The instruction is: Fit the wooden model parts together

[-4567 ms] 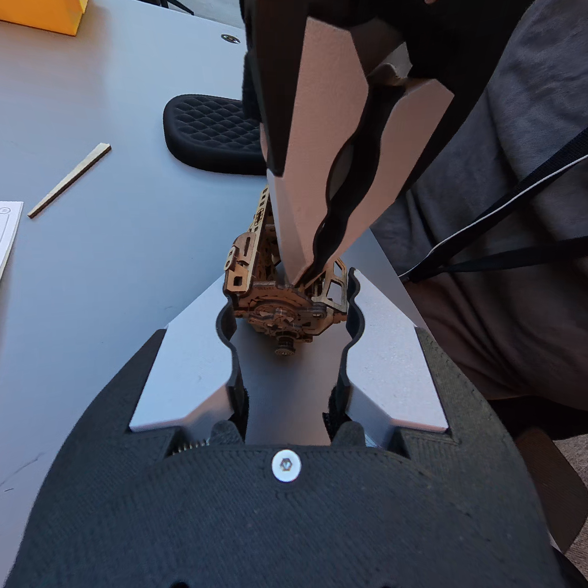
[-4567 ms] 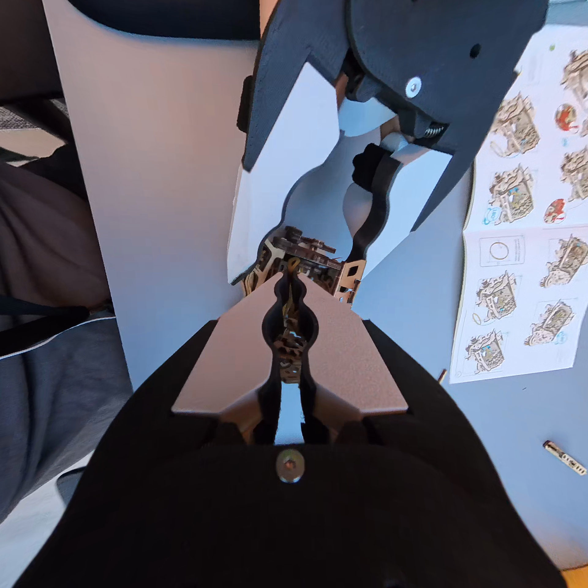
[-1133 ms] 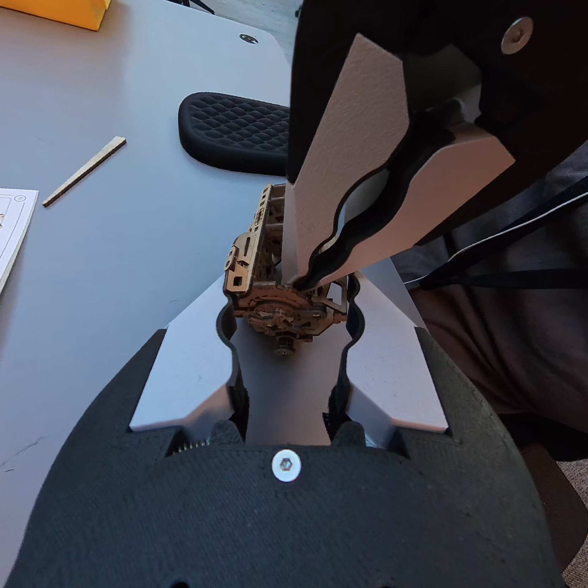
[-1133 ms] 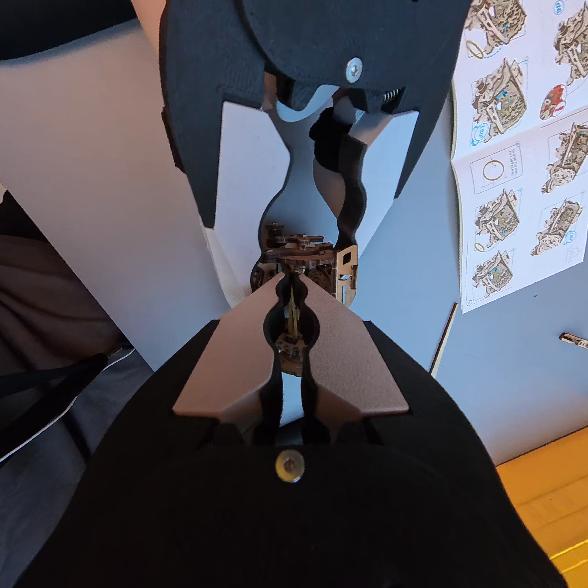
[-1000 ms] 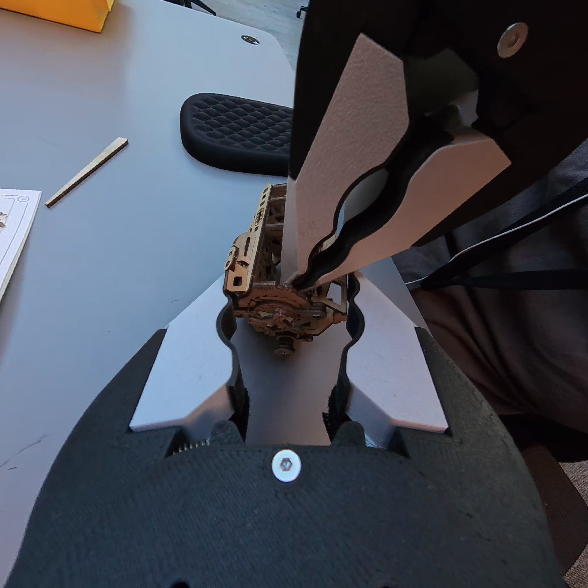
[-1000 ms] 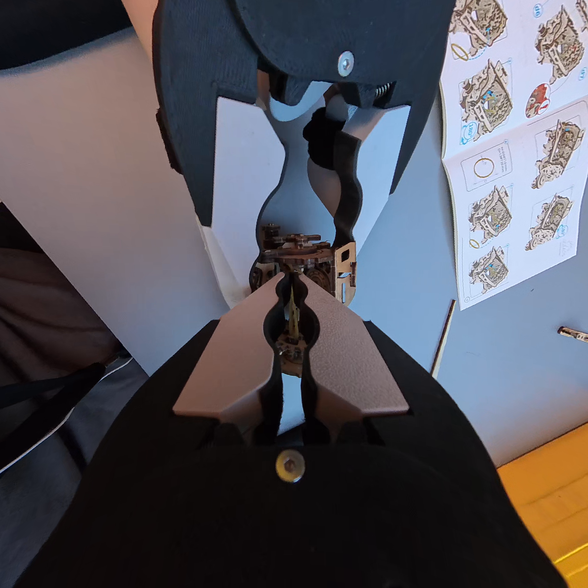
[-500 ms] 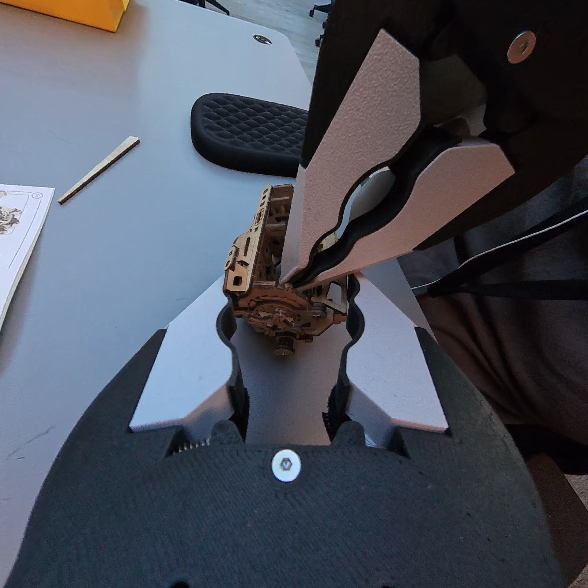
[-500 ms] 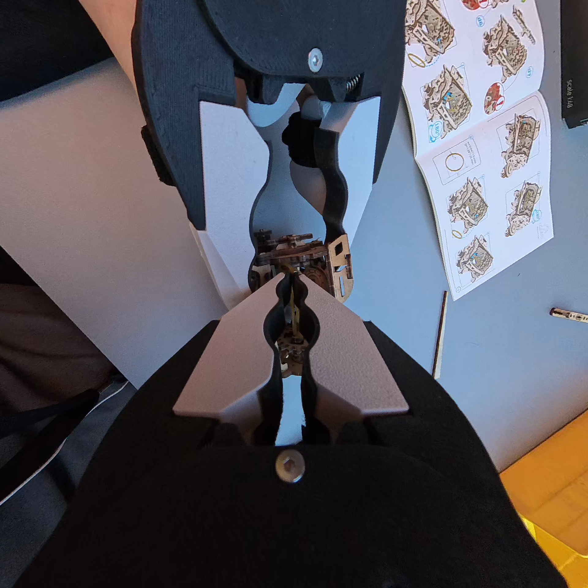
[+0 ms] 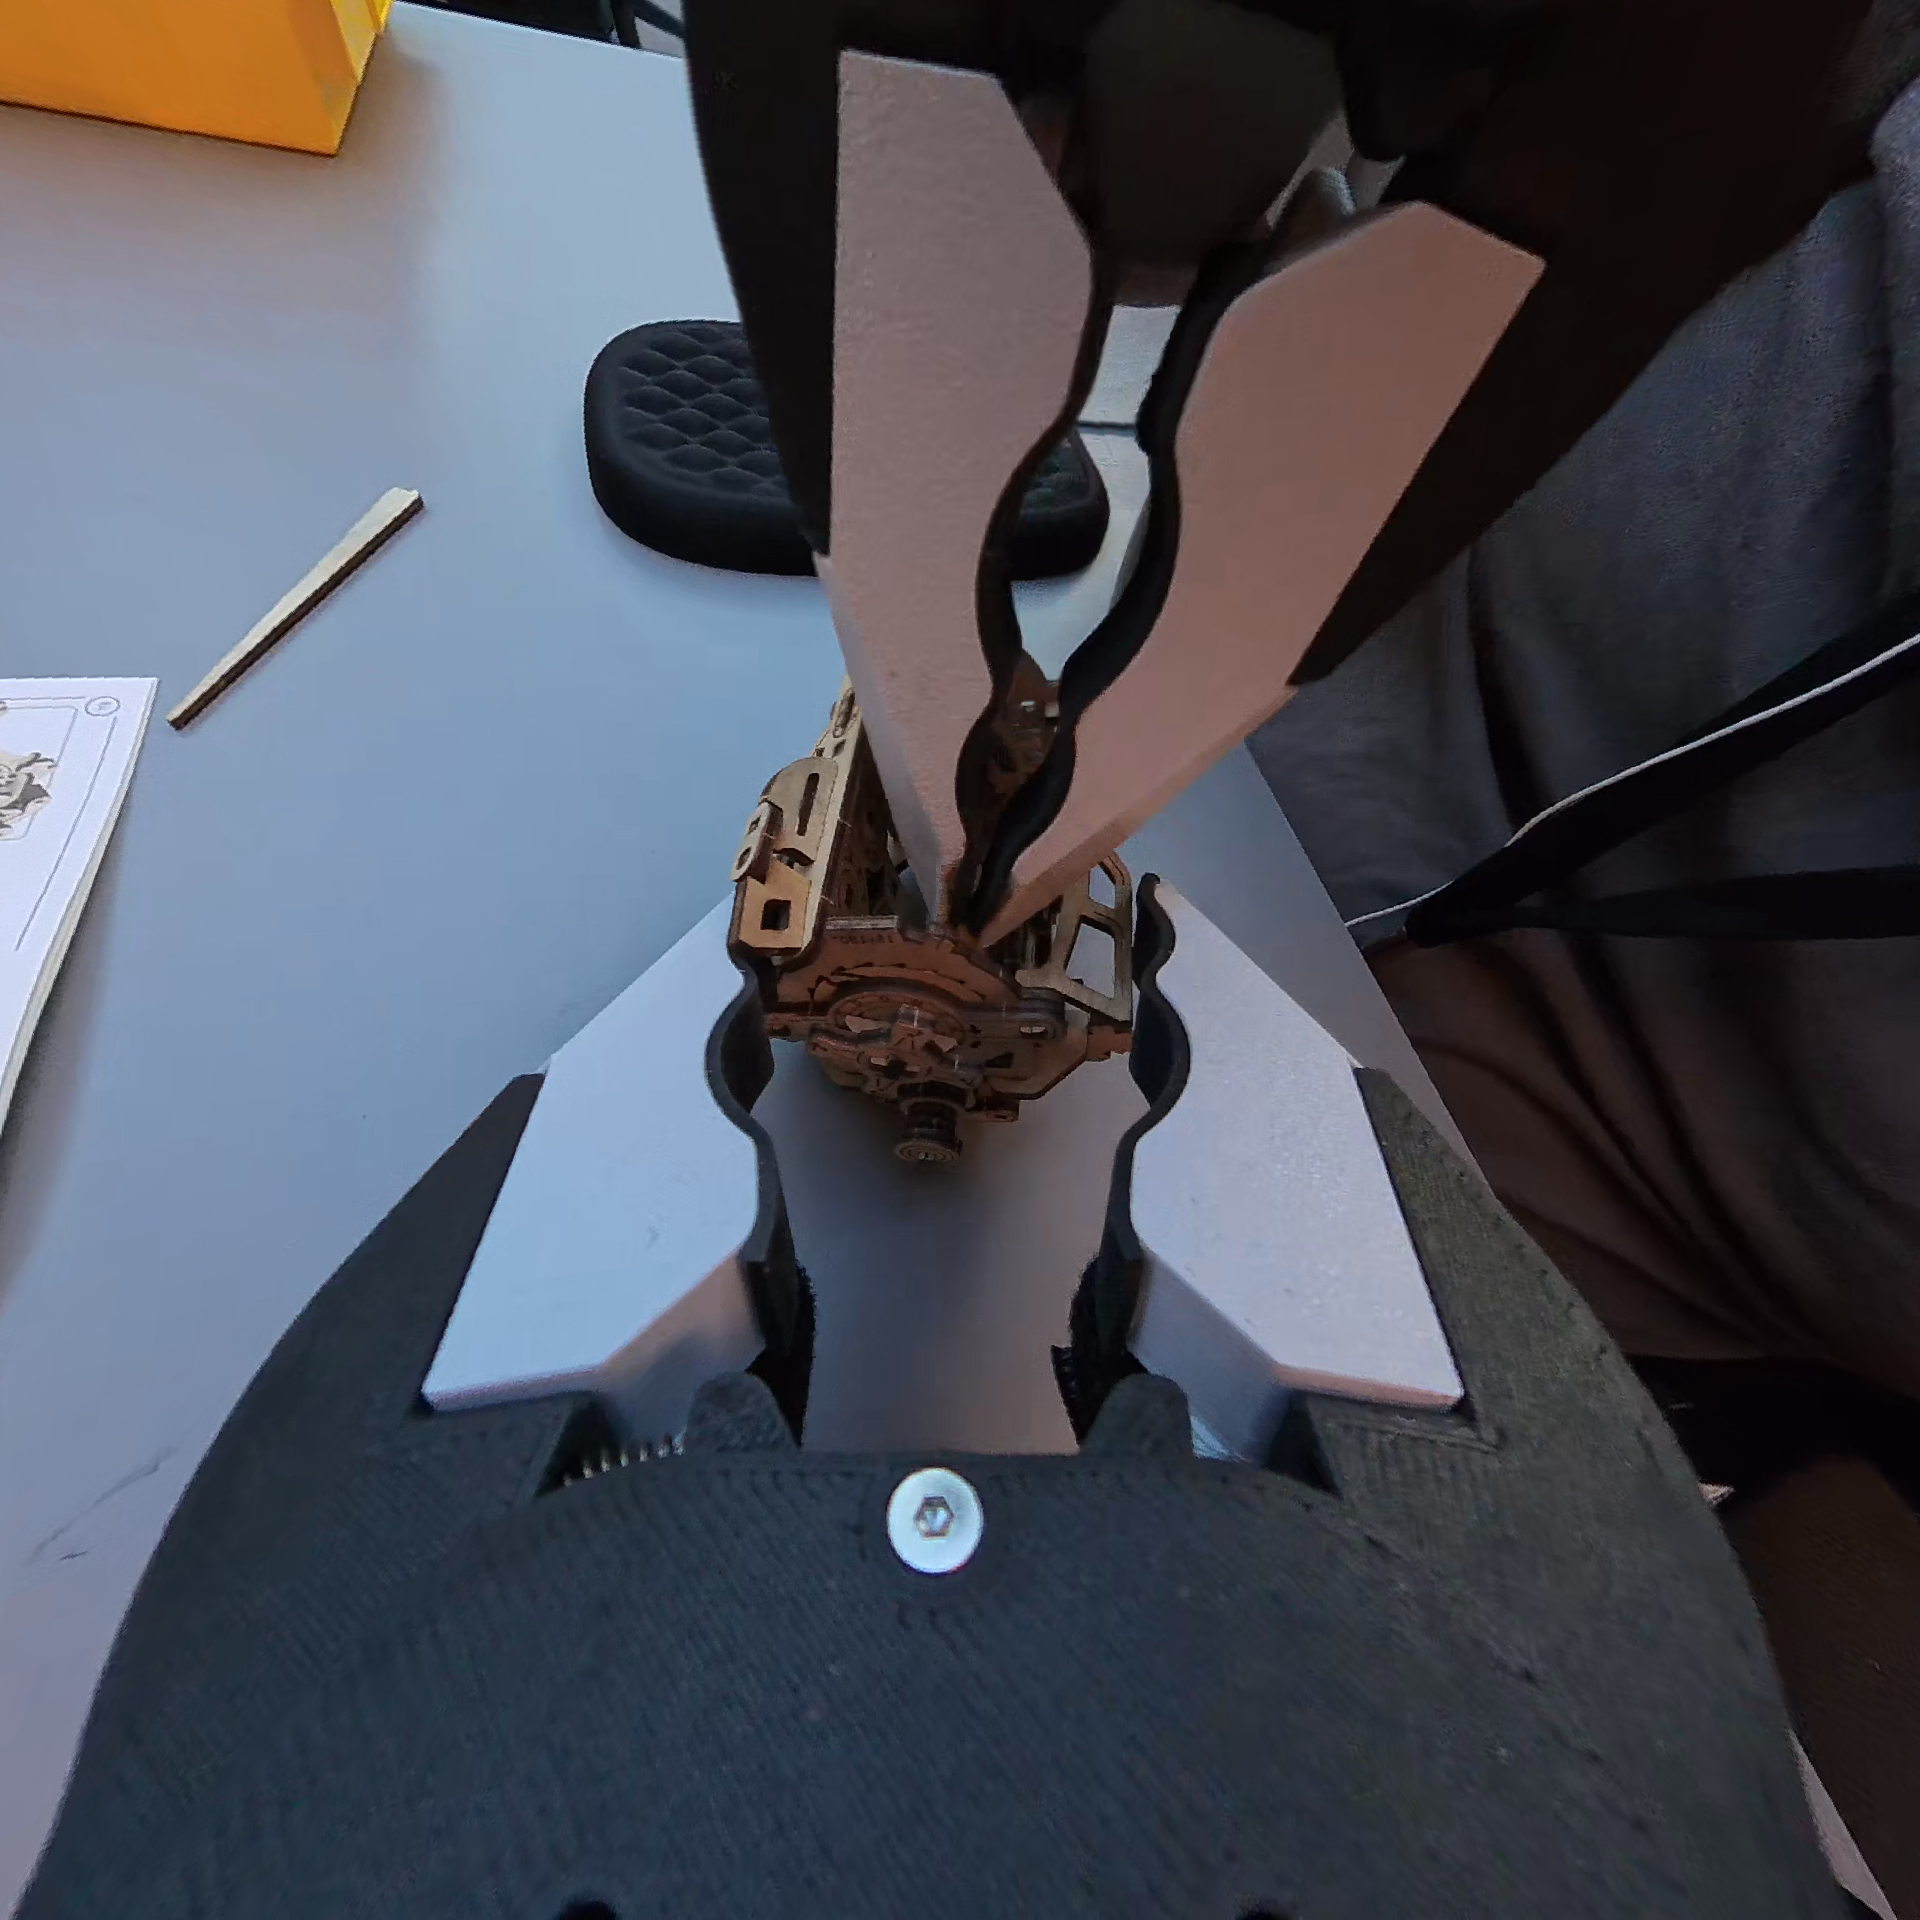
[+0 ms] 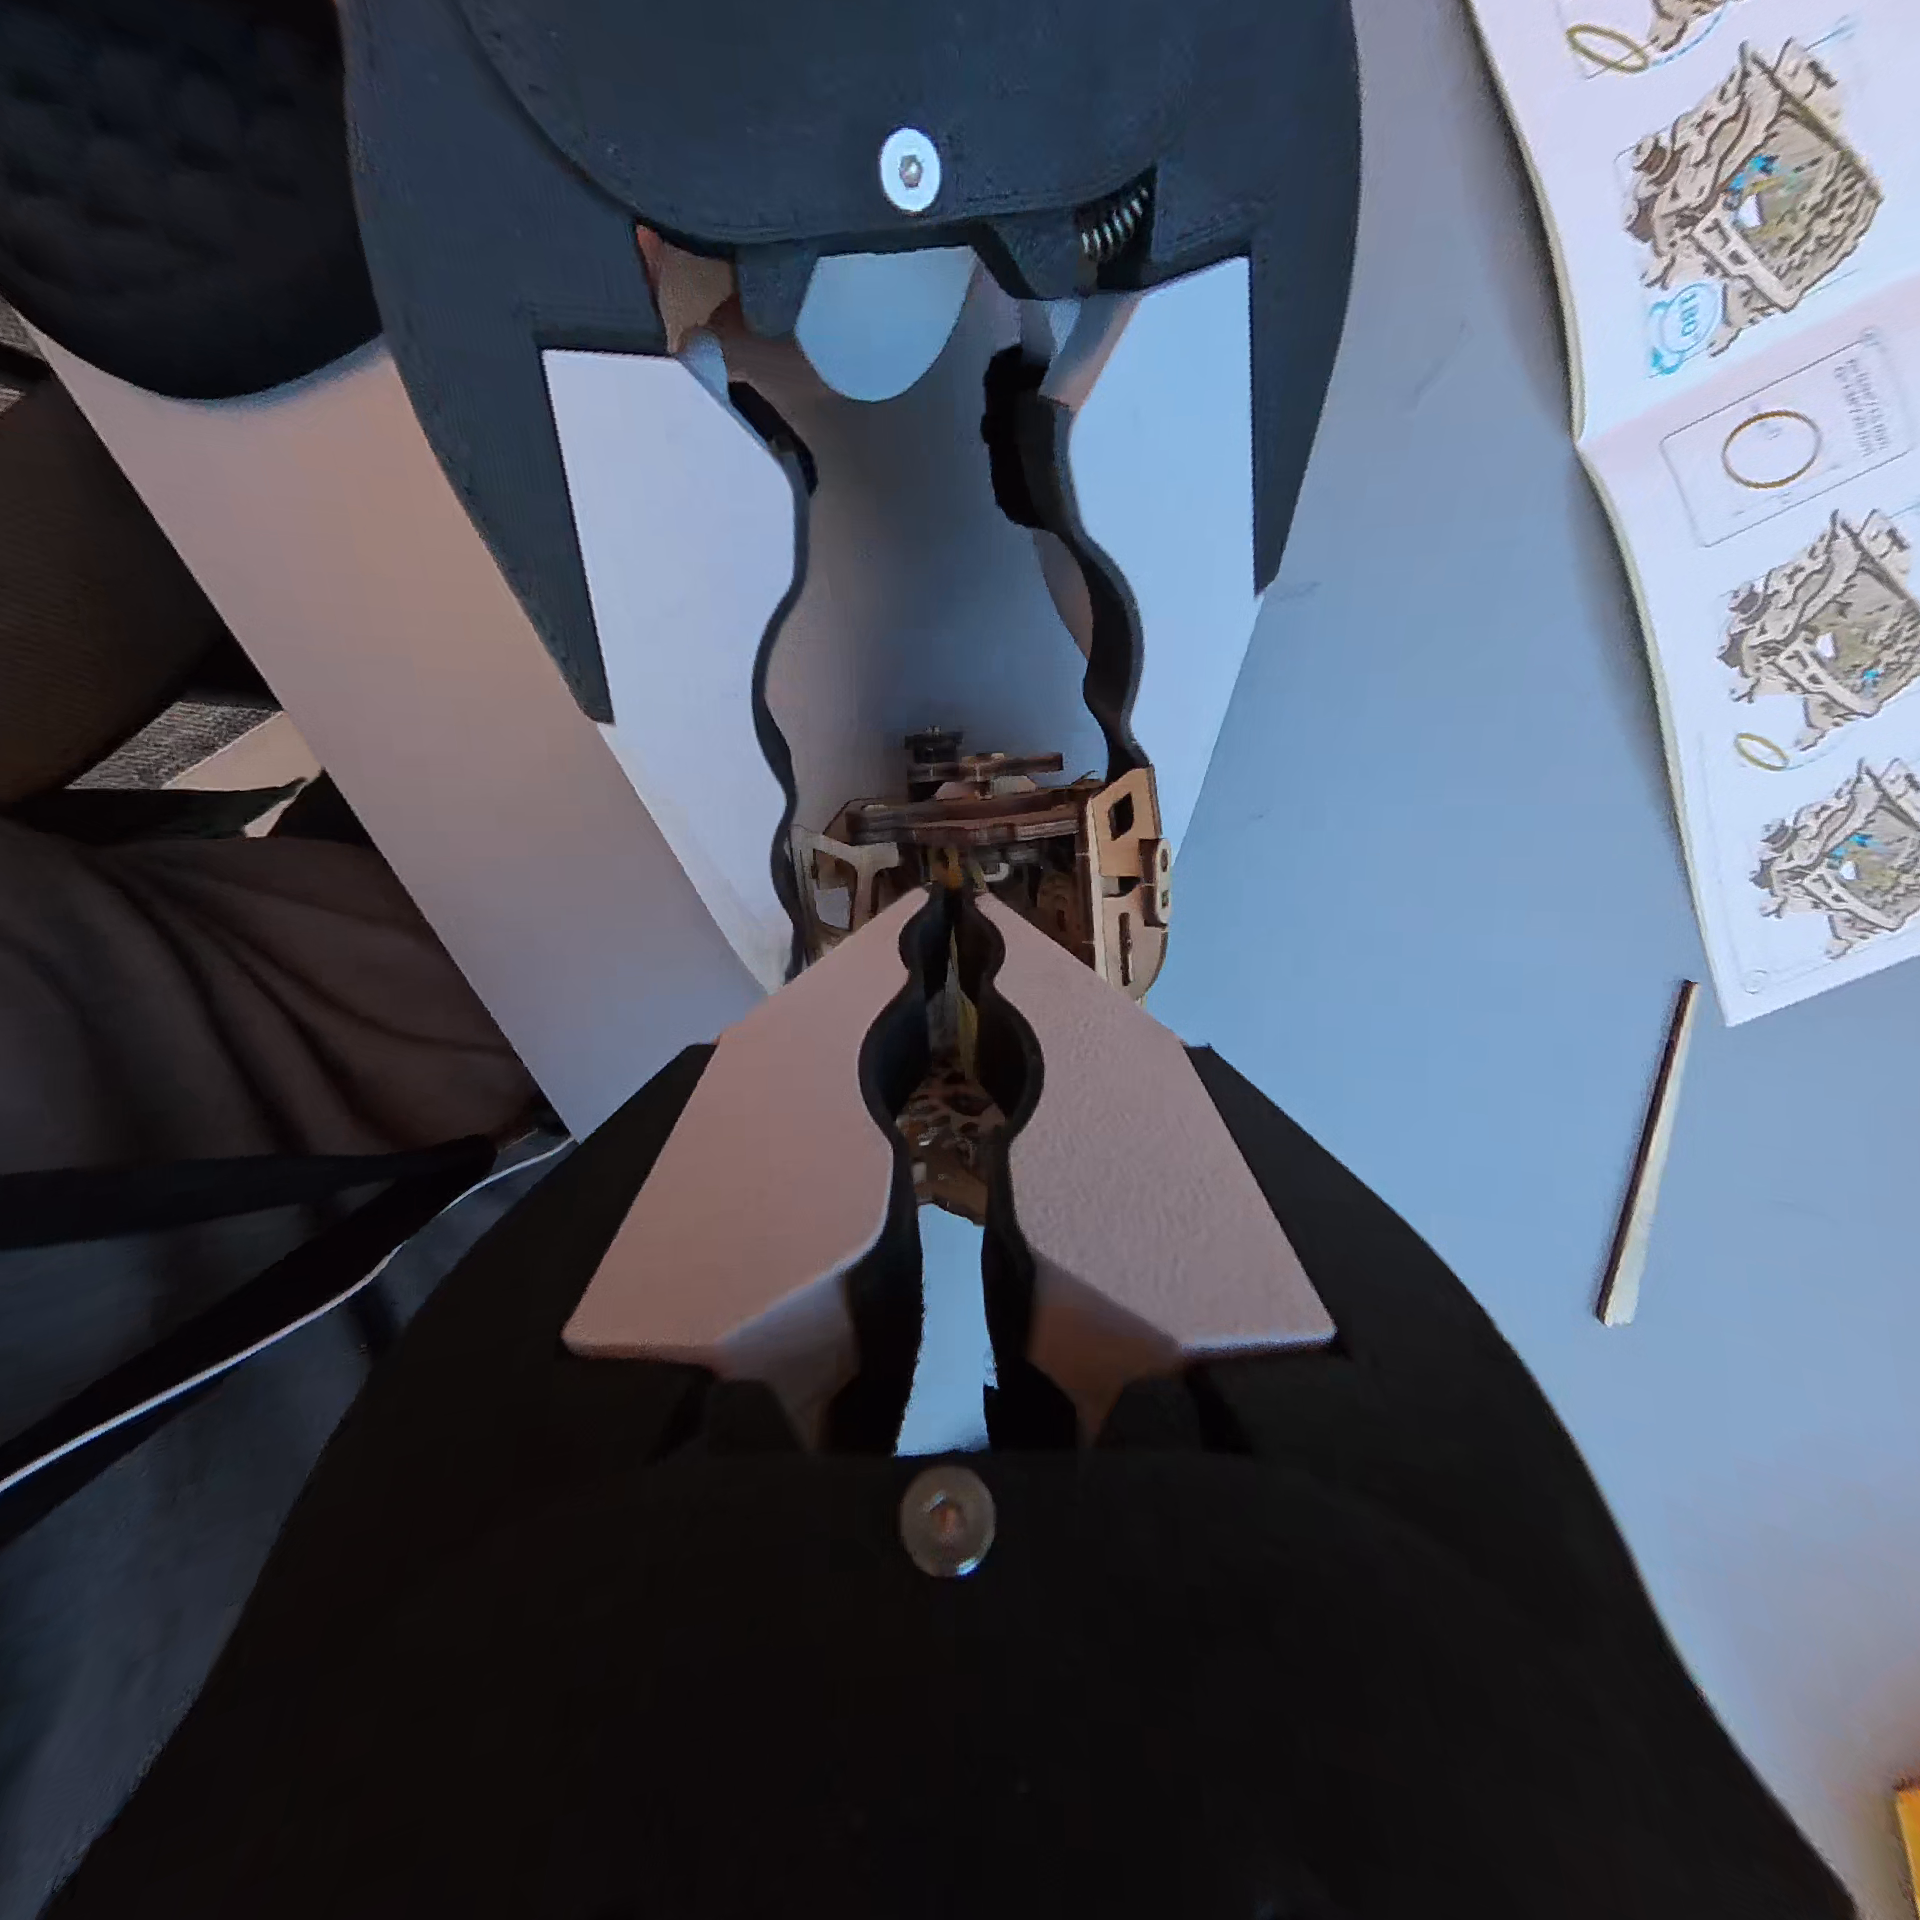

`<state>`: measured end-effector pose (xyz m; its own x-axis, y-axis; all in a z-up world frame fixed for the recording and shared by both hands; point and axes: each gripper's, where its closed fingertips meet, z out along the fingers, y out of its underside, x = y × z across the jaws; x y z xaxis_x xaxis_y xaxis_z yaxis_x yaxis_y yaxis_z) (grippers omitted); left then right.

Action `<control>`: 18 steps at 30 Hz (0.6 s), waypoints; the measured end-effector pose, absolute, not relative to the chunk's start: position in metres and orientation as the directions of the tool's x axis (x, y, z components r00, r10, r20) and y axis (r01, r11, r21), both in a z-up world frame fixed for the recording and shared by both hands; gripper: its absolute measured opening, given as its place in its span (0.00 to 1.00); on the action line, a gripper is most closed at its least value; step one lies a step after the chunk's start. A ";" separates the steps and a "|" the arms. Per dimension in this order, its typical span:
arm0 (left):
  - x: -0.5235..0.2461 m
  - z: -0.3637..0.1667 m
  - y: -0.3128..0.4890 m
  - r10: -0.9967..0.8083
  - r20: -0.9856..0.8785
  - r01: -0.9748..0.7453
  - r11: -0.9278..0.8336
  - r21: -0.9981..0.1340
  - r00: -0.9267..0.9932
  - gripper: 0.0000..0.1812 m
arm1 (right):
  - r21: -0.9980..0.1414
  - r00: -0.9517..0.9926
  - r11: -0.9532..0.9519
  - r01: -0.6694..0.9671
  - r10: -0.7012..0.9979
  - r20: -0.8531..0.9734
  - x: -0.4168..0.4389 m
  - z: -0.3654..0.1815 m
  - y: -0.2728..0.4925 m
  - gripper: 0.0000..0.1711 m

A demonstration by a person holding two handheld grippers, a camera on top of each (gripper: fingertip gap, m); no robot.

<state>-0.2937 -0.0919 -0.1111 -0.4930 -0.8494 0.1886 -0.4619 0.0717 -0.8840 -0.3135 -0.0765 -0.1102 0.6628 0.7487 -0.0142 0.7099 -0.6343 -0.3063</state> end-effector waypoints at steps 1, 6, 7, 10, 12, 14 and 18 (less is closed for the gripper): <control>-0.294 -0.111 -0.092 -0.849 0.185 -0.459 0.076 -0.885 -0.495 0.37 | -0.299 0.660 -0.636 0.711 0.751 -0.028 -0.313 -0.111 -0.077 0.00; -0.295 -0.111 -0.092 -0.849 0.172 -0.456 0.089 -0.885 -0.500 0.37 | -0.297 0.654 -0.640 0.708 0.754 -0.064 -0.313 -0.110 -0.077 0.00; -0.295 -0.111 -0.092 -0.849 0.175 -0.457 0.087 -0.885 -0.499 0.37 | -0.299 0.652 -0.642 0.706 0.754 -0.078 -0.314 -0.110 -0.078 0.00; -0.295 -0.111 -0.092 -0.848 0.185 -0.460 0.077 -0.885 -0.497 0.37 | -0.303 0.658 -0.649 0.698 0.748 -0.088 -0.314 -0.110 -0.078 0.00; -0.295 -0.111 -0.092 -0.848 0.184 -0.460 0.078 -0.885 -0.498 0.37 | -0.301 0.661 -0.656 0.692 0.744 -0.101 -0.314 -0.109 -0.078 0.00; -0.295 -0.112 -0.092 -0.848 0.176 -0.456 0.086 -0.886 -0.501 0.37 | -0.299 0.661 -0.669 0.681 0.737 -0.141 -0.315 -0.108 -0.079 0.00; -0.295 -0.112 -0.092 -0.848 0.162 -0.450 0.099 -0.888 -0.505 0.37 | -0.290 0.674 -0.703 0.650 0.709 -0.207 -0.314 -0.108 -0.078 0.00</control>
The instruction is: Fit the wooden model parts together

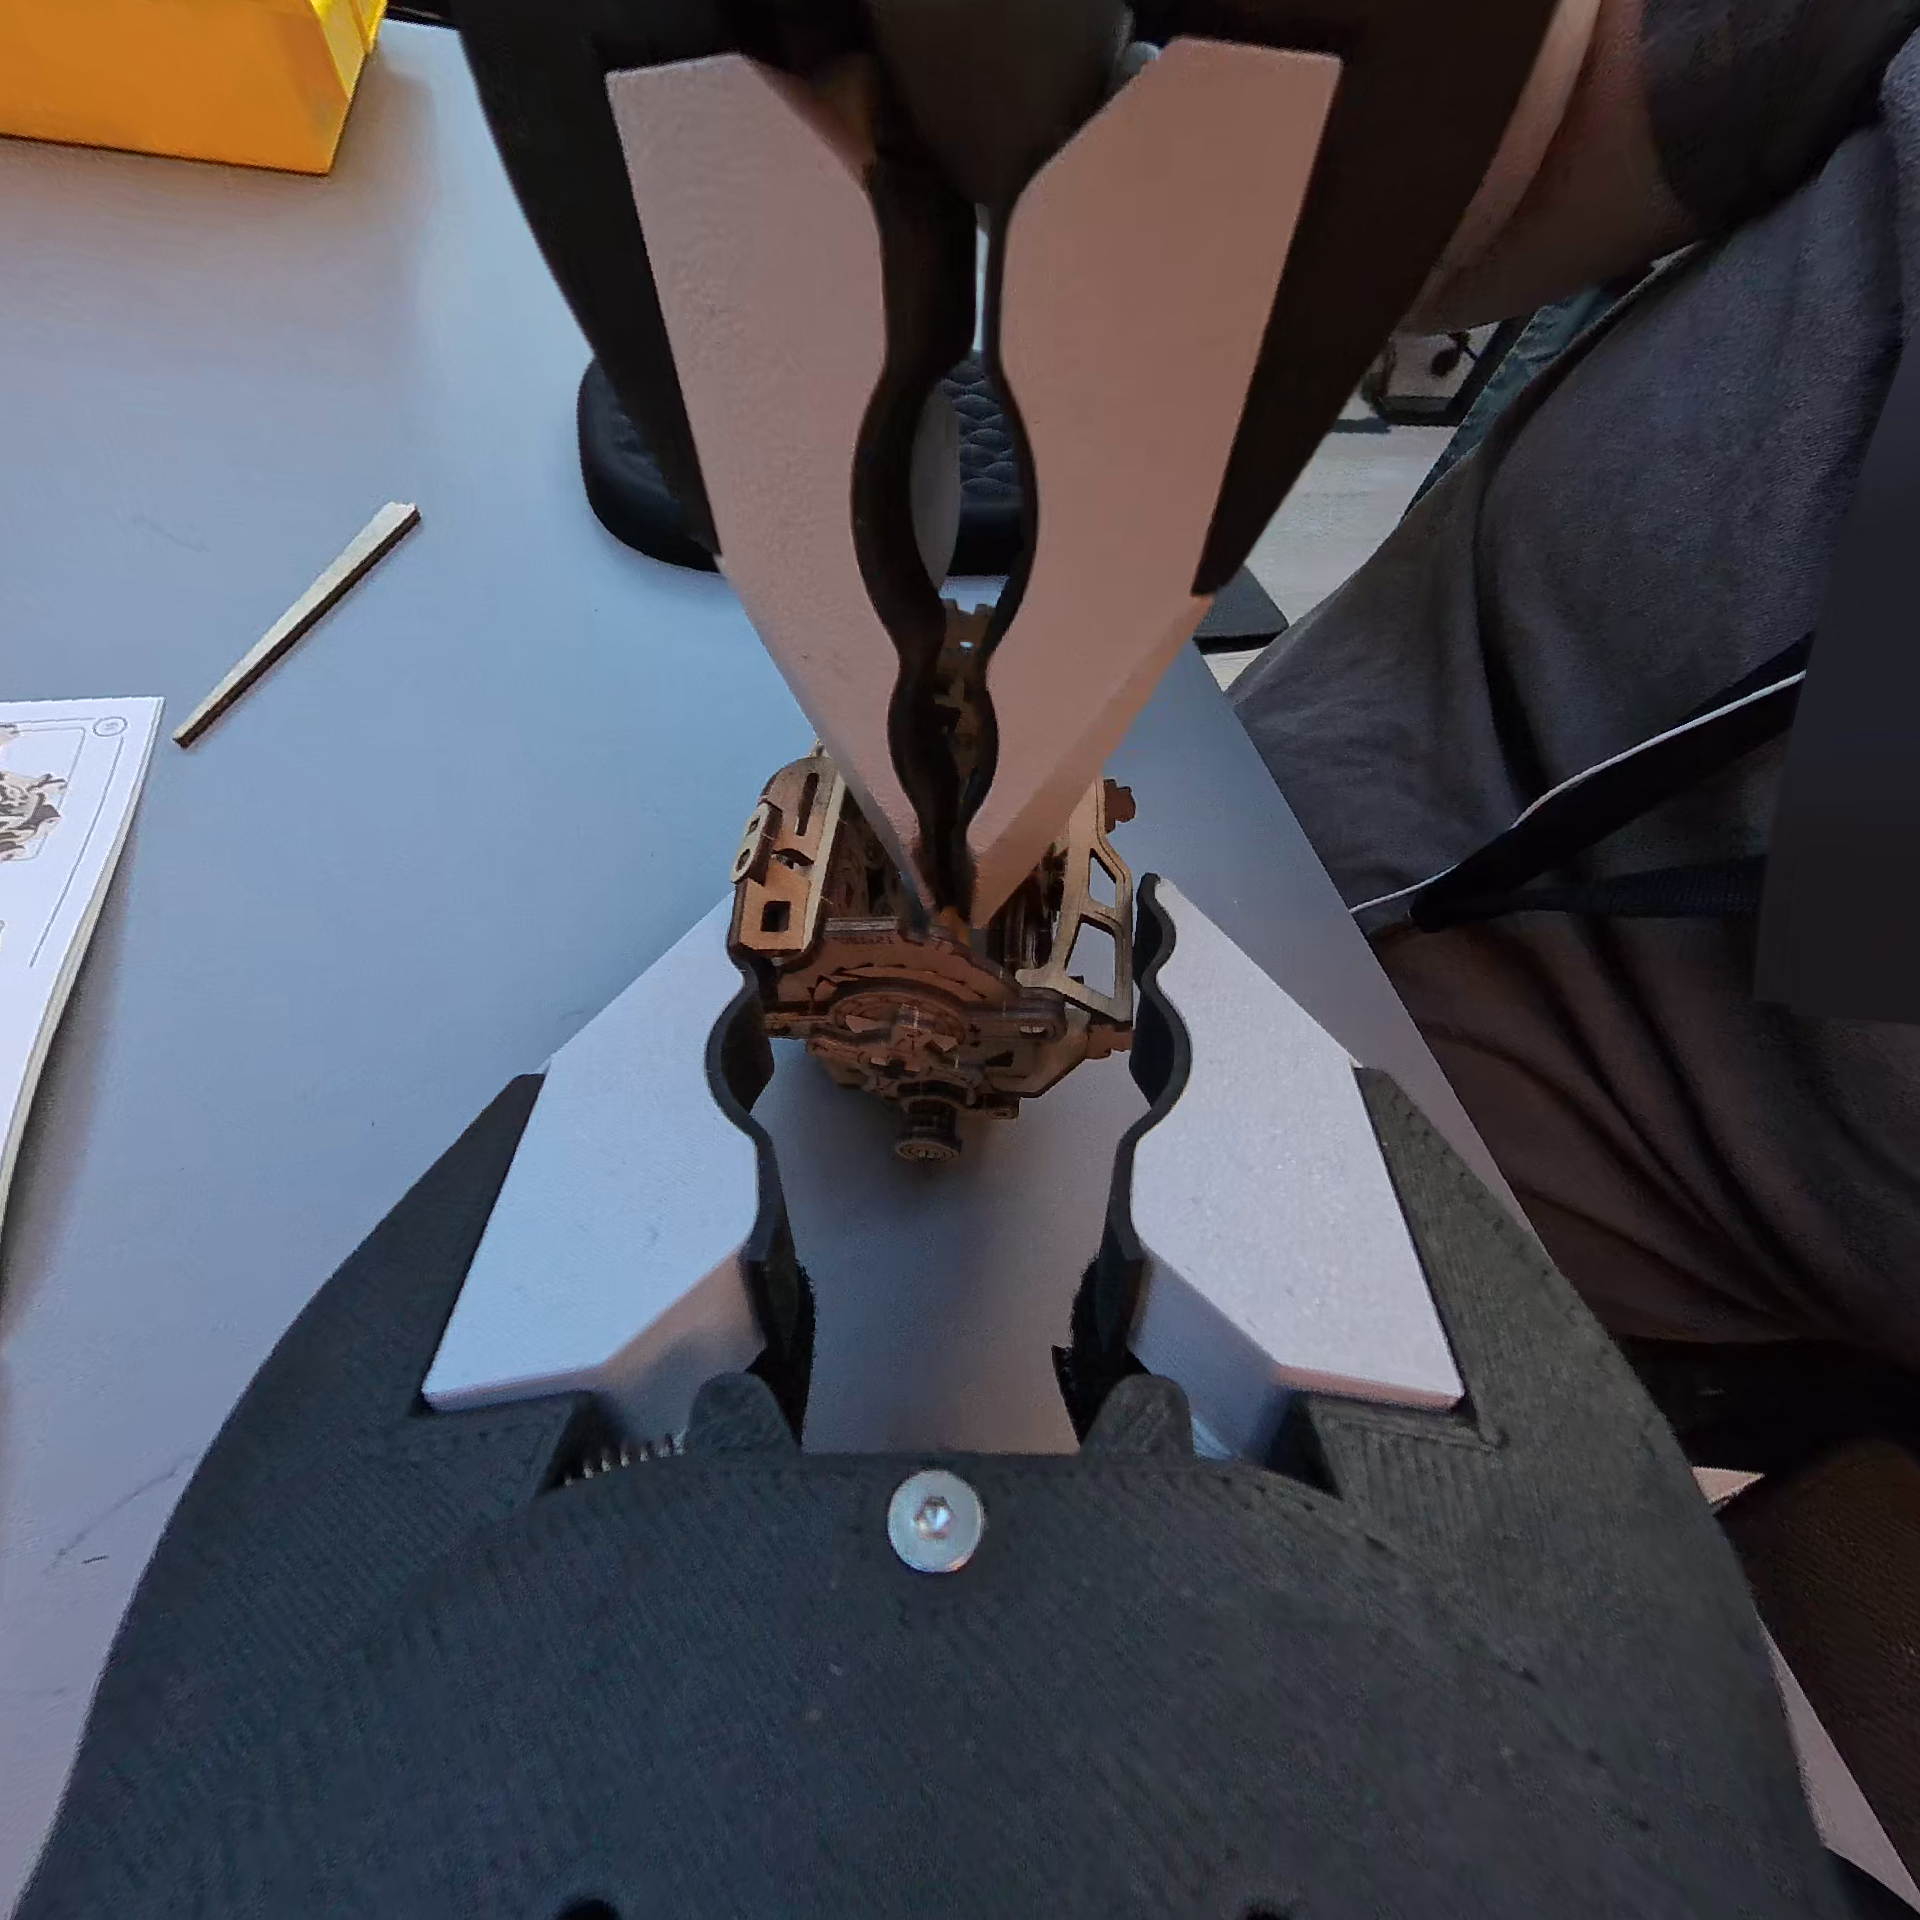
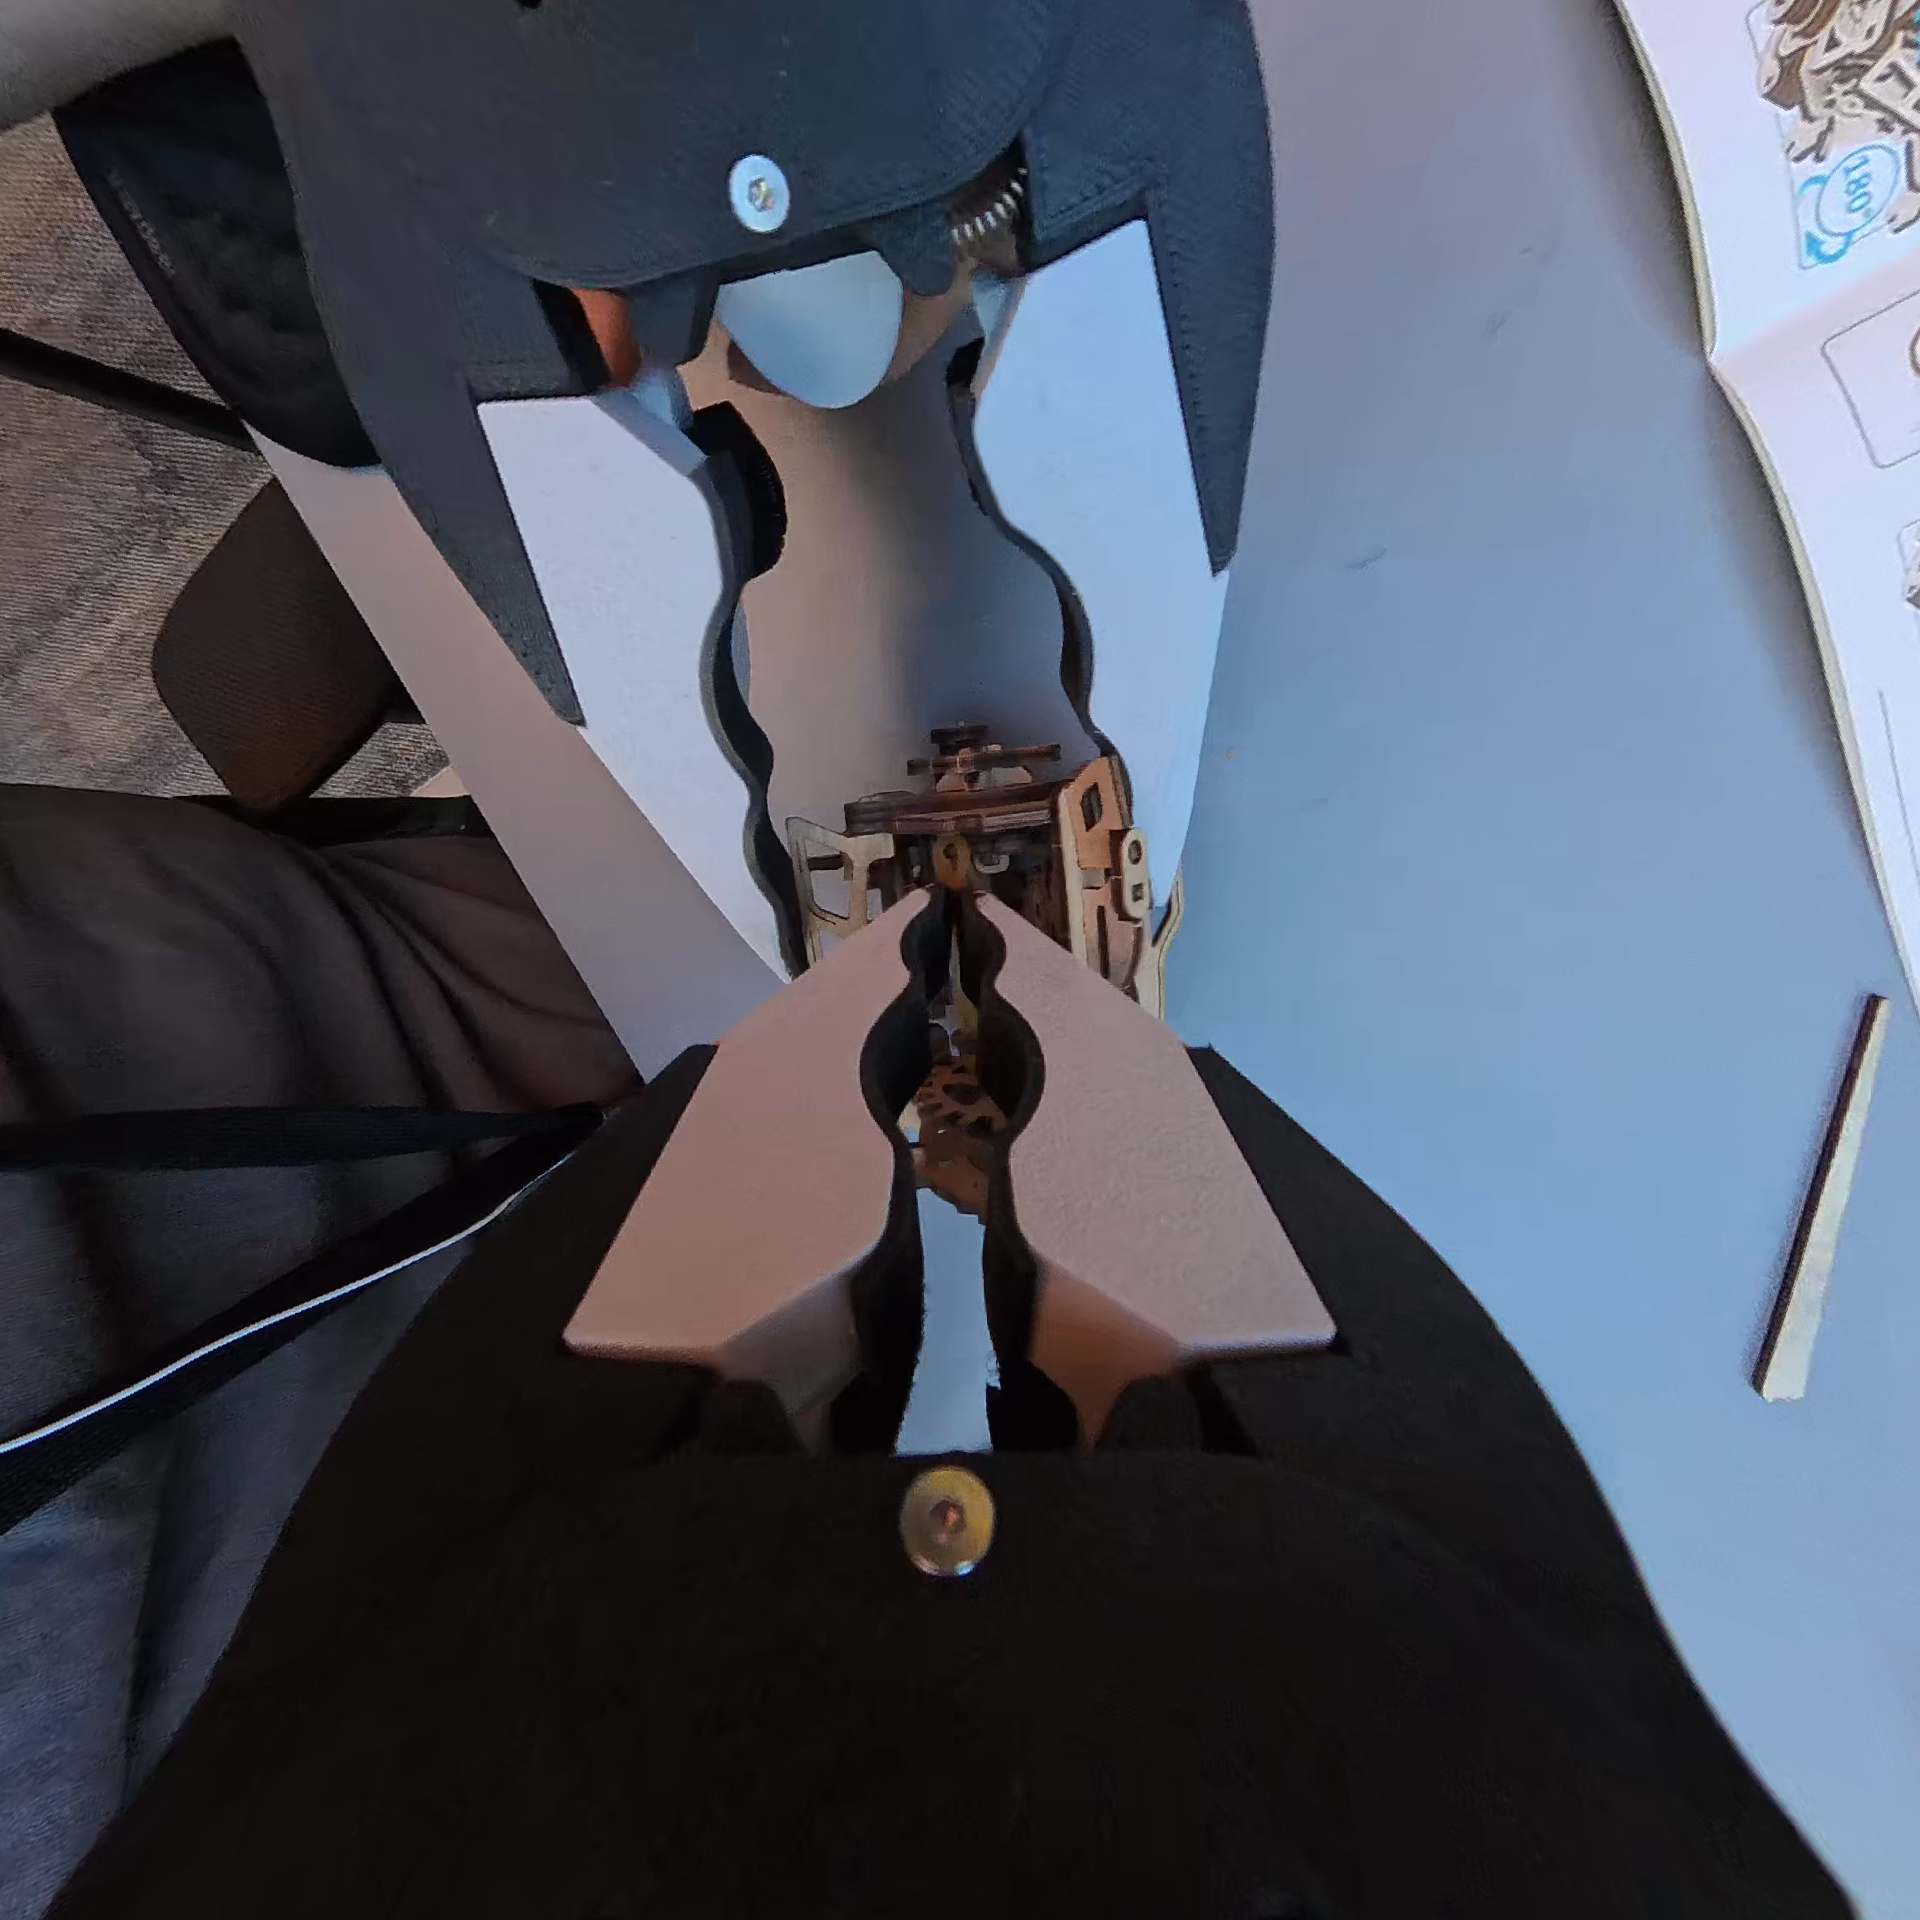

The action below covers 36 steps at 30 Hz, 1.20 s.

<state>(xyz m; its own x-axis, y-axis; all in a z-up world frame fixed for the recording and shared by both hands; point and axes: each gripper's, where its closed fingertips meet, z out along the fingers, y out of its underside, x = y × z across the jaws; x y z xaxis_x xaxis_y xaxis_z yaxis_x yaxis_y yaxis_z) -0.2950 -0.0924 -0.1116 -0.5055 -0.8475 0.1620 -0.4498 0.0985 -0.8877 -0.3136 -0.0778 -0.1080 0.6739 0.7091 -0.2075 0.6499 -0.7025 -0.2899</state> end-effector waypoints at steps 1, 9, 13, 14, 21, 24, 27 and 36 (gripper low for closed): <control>-0.295 -0.112 -0.093 -0.847 0.160 -0.448 0.100 -0.888 -0.507 0.37 | -0.292 0.671 -0.705 0.646 0.707 -0.224 -0.314 -0.108 -0.078 0.00; -0.295 -0.112 -0.094 -0.844 0.129 -0.430 0.129 -0.893 -0.520 0.37 | -0.241 0.669 -0.739 0.629 0.672 -0.317 -0.315 -0.111 -0.082 0.00; -0.296 -0.112 -0.095 -0.845 0.117 -0.427 0.140 -0.893 -0.522 0.37 | -0.215 0.658 -0.739 0.639 0.669 -0.345 -0.317 -0.112 -0.084 0.00; -0.296 -0.112 -0.095 -0.845 0.118 -0.428 0.139 -0.893 -0.521 0.37 | -0.212 0.656 -0.737 0.641 0.670 -0.347 -0.317 -0.112 -0.084 0.00; -0.295 -0.112 -0.095 -0.846 0.120 -0.428 0.136 -0.893 -0.520 0.37 | -0.191 0.651 -0.745 0.640 0.657 -0.381 -0.317 -0.111 -0.083 0.00; -0.295 -0.112 -0.095 -0.846 0.121 -0.430 0.136 -0.892 -0.519 0.37 | -0.171 0.658 -0.734 0.658 0.670 -0.344 -0.317 -0.113 -0.083 0.00; -0.295 -0.112 -0.095 -0.848 0.127 -0.435 0.131 -0.891 -0.515 0.37 | -0.136 0.670 -0.733 0.667 0.669 -0.321 -0.317 -0.115 -0.083 0.00; -0.296 -0.112 -0.095 -0.846 0.136 -0.438 0.124 -0.890 -0.516 0.37 | -0.141 0.668 -0.714 0.686 0.695 -0.268 -0.316 -0.112 -0.081 0.00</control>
<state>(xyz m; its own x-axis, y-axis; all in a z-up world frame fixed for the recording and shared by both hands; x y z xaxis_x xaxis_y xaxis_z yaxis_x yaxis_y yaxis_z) -0.2958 -0.0947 -0.1116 -0.5161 -0.8457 0.1362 -0.4379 0.1238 -0.8904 -0.3164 -0.0809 -0.1124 0.6677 0.6947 -0.2676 0.6861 -0.7137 -0.1410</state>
